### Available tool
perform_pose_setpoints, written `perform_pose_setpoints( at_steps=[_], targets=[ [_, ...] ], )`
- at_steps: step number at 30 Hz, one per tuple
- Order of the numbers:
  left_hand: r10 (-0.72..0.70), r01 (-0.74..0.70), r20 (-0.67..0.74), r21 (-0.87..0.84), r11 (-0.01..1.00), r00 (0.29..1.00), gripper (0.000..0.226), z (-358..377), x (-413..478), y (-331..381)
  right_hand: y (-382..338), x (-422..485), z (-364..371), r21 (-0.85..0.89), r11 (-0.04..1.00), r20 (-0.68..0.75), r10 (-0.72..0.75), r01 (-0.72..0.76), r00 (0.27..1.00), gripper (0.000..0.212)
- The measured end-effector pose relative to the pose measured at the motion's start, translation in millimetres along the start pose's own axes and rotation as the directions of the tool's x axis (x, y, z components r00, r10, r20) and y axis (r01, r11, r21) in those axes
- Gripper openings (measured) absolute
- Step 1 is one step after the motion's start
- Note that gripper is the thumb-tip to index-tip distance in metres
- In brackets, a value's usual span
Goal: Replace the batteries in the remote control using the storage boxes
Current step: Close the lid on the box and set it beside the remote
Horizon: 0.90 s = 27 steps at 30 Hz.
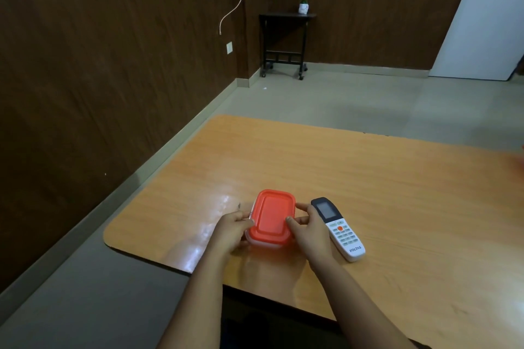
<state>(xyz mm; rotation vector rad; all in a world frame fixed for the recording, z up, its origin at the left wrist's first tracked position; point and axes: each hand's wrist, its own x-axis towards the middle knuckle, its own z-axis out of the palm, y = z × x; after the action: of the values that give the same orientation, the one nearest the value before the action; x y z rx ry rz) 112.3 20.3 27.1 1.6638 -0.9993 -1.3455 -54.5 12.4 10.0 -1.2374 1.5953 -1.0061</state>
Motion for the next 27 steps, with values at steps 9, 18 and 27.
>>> perform_pose_setpoints(
  at_steps=[9,18,27],
  targets=[
    [0.082,-0.084,0.023,0.139,0.987,0.996,0.031,8.0,0.1,-2.9,7.7,-1.1,11.9,-0.146,0.988,0.019,-0.051,0.053,0.999,0.039],
    [0.049,-0.054,0.045,0.108,0.993,0.998,0.030,9.1,0.9,-1.2,-3.4,-5.2,3.2,0.091,0.974,0.218,0.182,-0.206,0.959,0.046],
    [0.019,-0.015,-0.028,0.144,0.990,0.999,0.032,13.1,6.0,-4.3,-6.4,-2.2,-7.6,-0.034,0.969,0.296,0.245,-0.246,0.923,0.043]
  ],
)
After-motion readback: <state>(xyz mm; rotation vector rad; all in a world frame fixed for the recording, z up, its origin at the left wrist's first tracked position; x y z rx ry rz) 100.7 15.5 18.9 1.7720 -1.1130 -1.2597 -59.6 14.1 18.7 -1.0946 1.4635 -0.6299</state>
